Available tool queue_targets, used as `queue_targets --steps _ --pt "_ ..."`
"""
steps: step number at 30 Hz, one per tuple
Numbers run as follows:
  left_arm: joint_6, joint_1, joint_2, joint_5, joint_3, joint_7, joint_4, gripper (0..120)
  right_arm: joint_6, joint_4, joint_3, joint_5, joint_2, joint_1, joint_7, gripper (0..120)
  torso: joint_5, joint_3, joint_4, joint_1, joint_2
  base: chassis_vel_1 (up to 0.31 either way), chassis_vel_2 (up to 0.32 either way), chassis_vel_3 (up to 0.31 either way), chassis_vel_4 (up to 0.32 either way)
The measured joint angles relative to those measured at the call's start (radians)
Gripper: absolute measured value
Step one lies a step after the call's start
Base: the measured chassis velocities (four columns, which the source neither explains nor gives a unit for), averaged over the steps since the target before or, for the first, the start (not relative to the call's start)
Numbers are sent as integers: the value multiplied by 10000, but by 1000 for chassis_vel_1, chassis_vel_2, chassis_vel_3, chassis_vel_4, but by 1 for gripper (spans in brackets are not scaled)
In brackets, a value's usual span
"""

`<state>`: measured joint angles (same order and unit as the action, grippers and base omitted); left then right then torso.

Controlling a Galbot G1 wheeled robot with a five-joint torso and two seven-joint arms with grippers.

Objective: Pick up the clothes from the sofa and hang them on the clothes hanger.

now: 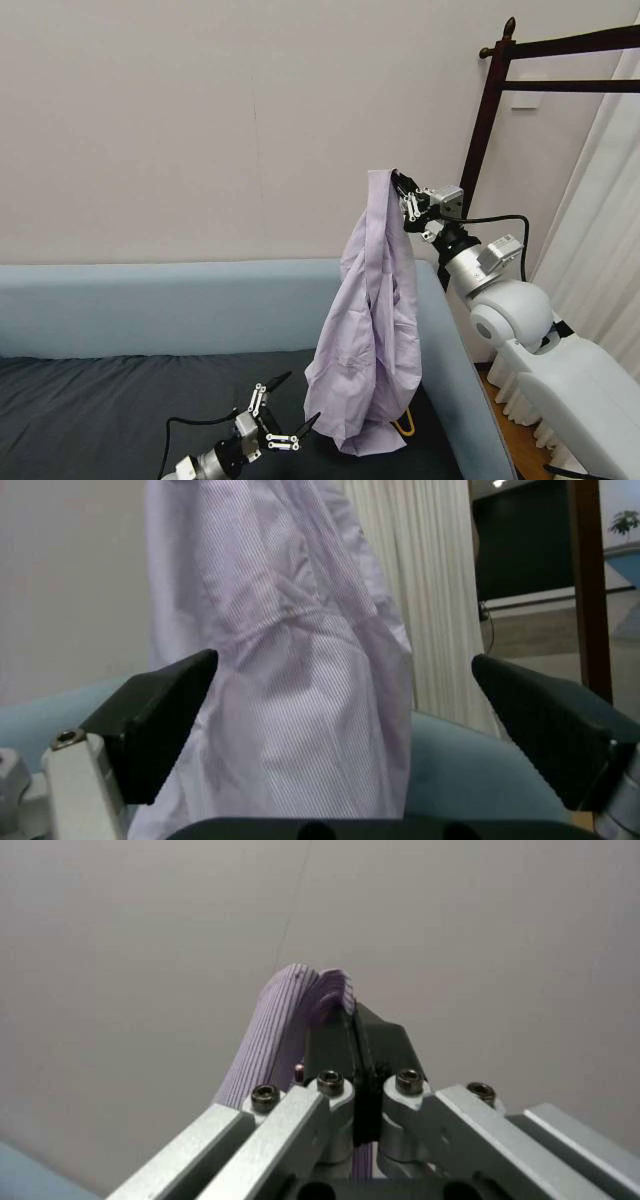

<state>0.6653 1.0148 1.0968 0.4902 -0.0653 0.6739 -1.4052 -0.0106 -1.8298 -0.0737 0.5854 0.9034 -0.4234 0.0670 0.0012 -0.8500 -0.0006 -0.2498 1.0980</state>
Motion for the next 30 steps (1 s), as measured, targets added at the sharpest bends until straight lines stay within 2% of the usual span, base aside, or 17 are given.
queue_targets --steps 2,3,6,7,10,11,14,21,24,28,30 --pt "23 -203 166 -387 433 -693 291 100 5 363 61 -89 248 189 28 0 0 0 2 0 0 0 0 0 0" --pt "23 -203 166 -387 433 -693 291 100 5 363 61 -89 248 189 28 0 0 0 2 0 0 0 0 0 0" --pt "19 -347 562 -1079 815 -1952 638 100 75 851 230 -250 683 528 45 0 -1 0 2 0 -1 0 0 0 0" --pt "19 -347 562 -1079 815 -1952 638 100 75 851 230 -250 683 528 45 0 -1 0 2 0 -1 0 0 0 0" --pt "-18 -414 1208 -1898 839 -3134 1103 100 124 1276 658 -390 1322 1066 45 0 -2 0 3 0 0 0 0 0 0" --pt "-18 -414 1208 -1898 839 -3134 1103 100 124 1276 658 -390 1322 1066 45 0 -2 0 3 0 0 0 0 0 0" --pt "-129 -415 1525 -2422 795 -4067 1323 100 154 1573 1049 -458 1779 1513 58 0 -3 0 6 0 -1 0 0 0 0" --pt "-231 -672 1842 -2513 844 -4565 1707 94 159 1702 1296 -469 2012 1744 150 0 -2 1 2 0 0 0 0 0 0" --pt "-231 -846 1945 -2513 863 -4684 1903 88 148 1700 1298 -467 2012 1745 181 0 -1 1 0 0 0 0 0 0 0" --pt "-231 -1096 2081 -2524 841 -5184 2098 72 120 1650 1293 -458 1991 1706 228 0 -2 1 1 0 -1 0 0 0 0" --pt "-229 -1125 2071 -2511 823 -5270 2096 69 118 1644 1285 -457 1976 1691 229 0 -2 1 1 0 0 0 0 0 0"
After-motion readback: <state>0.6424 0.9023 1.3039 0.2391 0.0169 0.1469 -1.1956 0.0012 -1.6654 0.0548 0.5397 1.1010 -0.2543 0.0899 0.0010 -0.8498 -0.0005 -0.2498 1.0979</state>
